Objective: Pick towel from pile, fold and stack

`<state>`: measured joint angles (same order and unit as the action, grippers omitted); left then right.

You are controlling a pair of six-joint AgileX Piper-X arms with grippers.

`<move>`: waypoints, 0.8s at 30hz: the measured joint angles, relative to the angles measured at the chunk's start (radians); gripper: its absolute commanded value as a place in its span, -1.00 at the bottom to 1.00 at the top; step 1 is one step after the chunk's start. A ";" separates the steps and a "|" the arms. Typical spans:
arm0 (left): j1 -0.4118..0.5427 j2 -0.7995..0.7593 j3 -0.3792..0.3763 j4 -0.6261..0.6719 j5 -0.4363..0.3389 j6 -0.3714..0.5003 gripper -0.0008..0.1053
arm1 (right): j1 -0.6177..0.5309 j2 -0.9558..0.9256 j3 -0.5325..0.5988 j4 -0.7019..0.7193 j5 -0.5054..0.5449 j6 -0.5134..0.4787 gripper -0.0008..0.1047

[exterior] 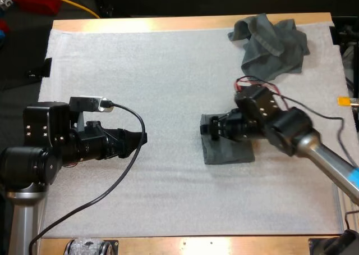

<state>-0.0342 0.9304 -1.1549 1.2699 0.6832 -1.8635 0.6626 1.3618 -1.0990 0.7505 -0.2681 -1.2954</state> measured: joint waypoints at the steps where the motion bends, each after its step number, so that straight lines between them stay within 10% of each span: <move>1: 0.000 0.000 0.000 0.000 0.003 0.000 0.33 | 0.000 -0.018 0.000 0.018 0.008 -0.001 0.29; 24: -0.292 0.002 0.063 -0.172 -0.130 -0.100 0.33 | 0.000 -0.359 0.000 0.270 0.131 -0.038 0.45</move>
<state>-0.3259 0.9323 -1.0916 1.0983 0.5531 -1.9637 0.6626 1.0031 -1.0990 1.0205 -0.1371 -1.3330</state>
